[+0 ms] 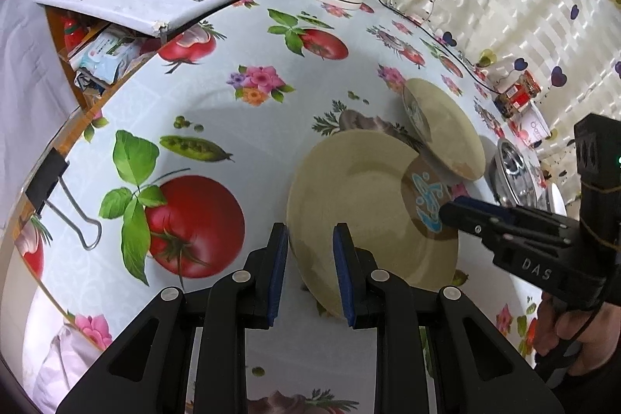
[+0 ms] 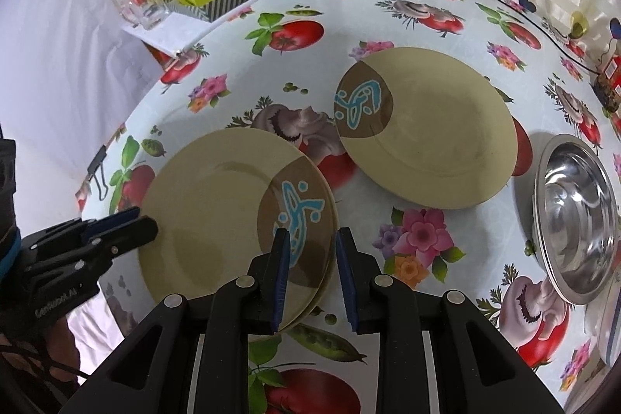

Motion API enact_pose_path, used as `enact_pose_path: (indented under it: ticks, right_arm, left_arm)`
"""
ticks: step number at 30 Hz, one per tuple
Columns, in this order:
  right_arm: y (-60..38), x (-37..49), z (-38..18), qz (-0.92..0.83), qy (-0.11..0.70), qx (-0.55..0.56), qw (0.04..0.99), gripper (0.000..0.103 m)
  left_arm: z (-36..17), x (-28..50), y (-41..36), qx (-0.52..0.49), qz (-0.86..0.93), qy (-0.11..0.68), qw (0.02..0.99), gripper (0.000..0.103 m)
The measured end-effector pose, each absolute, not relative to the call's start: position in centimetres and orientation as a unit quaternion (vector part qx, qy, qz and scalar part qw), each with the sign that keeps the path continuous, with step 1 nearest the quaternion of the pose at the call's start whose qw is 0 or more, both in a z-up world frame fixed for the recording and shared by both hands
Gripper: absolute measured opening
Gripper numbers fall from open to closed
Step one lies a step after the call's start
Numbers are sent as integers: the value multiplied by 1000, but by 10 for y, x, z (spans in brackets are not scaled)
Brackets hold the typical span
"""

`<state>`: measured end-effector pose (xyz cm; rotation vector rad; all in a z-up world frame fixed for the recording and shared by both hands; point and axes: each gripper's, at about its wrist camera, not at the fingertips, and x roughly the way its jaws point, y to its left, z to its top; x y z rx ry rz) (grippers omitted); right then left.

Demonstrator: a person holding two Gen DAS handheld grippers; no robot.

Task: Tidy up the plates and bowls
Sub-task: 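Lift the beige plate off the table with both grippers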

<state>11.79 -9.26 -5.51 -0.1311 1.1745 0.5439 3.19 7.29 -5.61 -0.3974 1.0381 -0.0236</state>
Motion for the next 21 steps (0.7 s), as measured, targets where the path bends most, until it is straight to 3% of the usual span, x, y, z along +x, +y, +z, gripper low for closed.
enact_pose_path:
  ticks: [21]
  right_arm:
    - [-97, 116, -58, 257, 549, -53, 794, 22]
  left_arm:
    - [-54, 28, 72, -183, -7, 496, 849, 24]
